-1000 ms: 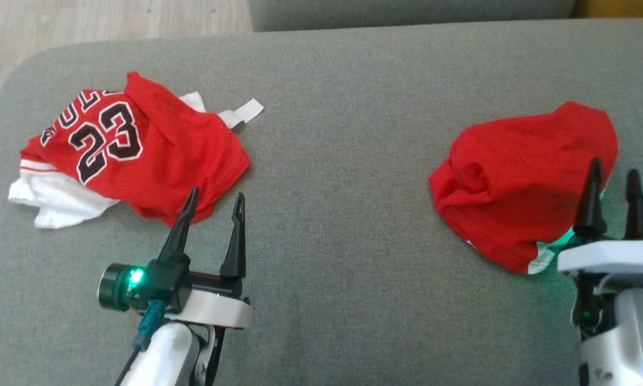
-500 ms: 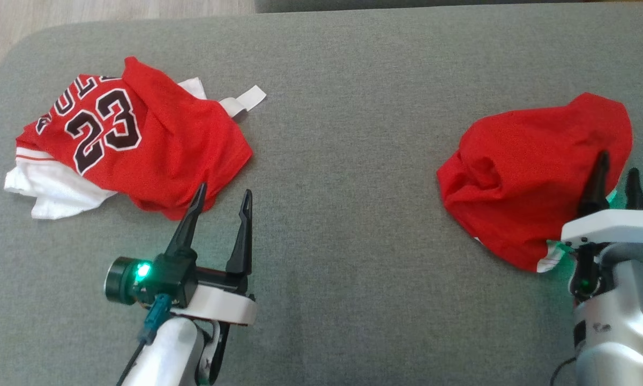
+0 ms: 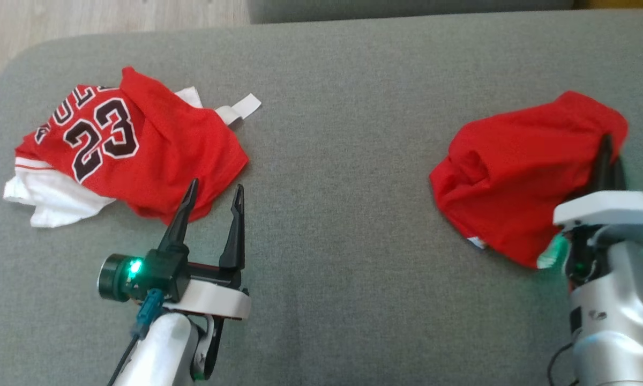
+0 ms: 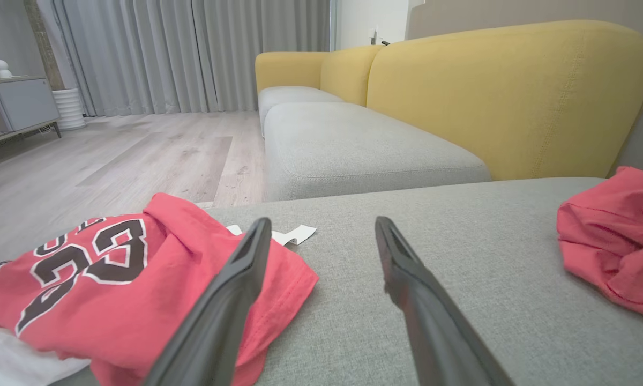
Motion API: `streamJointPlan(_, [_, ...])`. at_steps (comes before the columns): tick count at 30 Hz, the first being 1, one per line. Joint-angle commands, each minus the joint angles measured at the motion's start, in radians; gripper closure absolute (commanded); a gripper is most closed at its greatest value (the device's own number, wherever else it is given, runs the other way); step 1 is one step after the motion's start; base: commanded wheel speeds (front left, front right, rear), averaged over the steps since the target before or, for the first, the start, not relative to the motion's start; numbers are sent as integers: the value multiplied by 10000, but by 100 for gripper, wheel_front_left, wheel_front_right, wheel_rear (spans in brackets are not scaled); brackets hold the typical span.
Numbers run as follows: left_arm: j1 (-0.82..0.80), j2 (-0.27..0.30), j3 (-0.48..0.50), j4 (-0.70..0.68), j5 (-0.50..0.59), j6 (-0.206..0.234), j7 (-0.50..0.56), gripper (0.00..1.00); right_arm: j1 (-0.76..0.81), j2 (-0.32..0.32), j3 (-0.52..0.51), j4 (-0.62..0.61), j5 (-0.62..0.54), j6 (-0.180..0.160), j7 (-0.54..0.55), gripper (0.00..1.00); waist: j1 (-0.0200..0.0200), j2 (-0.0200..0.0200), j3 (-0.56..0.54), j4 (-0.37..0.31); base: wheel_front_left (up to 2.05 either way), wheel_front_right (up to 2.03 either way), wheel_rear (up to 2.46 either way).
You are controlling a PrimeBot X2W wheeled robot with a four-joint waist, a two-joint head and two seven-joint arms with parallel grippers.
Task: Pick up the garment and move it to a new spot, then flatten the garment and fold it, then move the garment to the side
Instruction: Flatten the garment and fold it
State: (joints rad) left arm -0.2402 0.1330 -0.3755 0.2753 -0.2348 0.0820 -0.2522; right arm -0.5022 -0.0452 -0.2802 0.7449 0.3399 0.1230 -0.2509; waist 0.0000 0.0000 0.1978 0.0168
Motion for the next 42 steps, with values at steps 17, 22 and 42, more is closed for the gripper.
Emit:
streamJointPlan(17, [395,-561,756,-336,-17,-224,-95,0,-5055,-2243,-1219,-1489,-3680,77,1478,100,0,0,-1211,991,0,0,0])
streamJointPlan(22, [511,-623,884,-383,14,-240,-95,0,-5791,-2137,168,-1219,-4358,77,1387,100,0,0,-1229,1206,0,0,0])
streamJointPlan(42, [357,-739,1143,-211,305,-489,-95,0,-177,-1663,9537,-75,-382,77,2251,100,0,0,-1089,675,0,0,0])
